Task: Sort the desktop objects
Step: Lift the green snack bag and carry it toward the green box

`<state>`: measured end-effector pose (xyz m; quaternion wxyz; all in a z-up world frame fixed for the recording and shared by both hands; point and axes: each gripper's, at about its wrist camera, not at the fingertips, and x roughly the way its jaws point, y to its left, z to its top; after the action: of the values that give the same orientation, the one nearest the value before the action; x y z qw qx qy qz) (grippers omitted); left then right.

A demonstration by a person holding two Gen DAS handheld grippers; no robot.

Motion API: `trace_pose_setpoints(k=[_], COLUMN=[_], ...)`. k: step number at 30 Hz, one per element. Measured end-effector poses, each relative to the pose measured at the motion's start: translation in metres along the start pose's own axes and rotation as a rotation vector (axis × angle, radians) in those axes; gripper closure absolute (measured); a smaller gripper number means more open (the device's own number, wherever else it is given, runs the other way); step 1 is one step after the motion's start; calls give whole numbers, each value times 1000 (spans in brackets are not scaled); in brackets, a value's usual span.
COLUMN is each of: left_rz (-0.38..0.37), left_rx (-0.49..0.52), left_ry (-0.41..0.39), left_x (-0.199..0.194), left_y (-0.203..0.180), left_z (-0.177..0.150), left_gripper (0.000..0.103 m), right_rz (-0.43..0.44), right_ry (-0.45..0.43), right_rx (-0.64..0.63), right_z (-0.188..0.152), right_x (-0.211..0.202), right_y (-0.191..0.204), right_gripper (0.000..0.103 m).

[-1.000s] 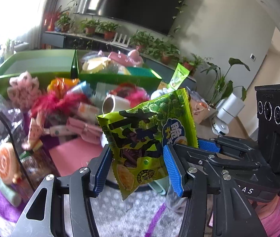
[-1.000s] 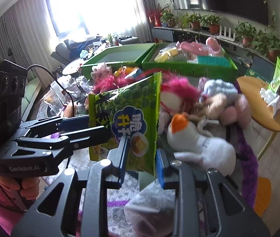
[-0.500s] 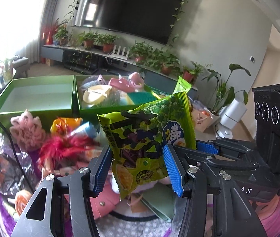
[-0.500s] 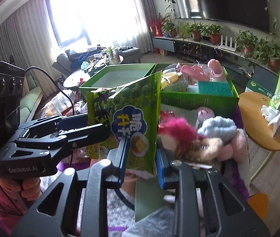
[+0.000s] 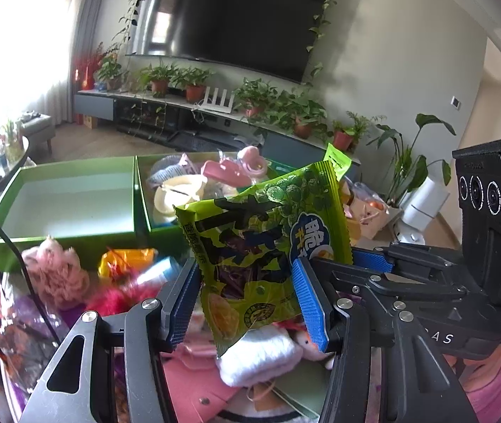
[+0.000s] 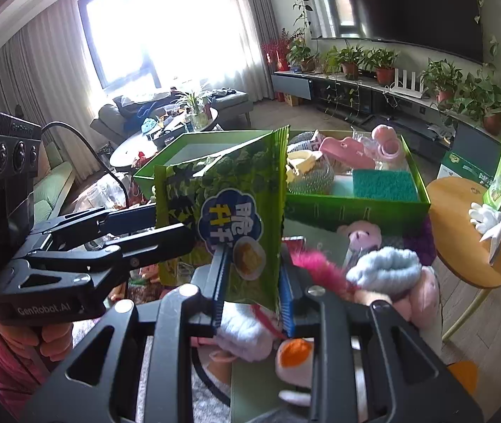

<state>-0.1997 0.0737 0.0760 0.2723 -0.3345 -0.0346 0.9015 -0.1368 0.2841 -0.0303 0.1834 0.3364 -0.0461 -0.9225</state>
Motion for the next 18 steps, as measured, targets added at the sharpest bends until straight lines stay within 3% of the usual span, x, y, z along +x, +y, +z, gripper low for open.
trace_pose_setpoints(k=[18], left_rz=[29], left_rx=[25], left_ry=[-1], left_x=[36], left_y=[25], left_z=[53], left_gripper=[49], right_rz=[-6], right_ry=[6], right_rx=[25], right_z=[61], right_x=[39], right_y=[-25], right_gripper=[75])
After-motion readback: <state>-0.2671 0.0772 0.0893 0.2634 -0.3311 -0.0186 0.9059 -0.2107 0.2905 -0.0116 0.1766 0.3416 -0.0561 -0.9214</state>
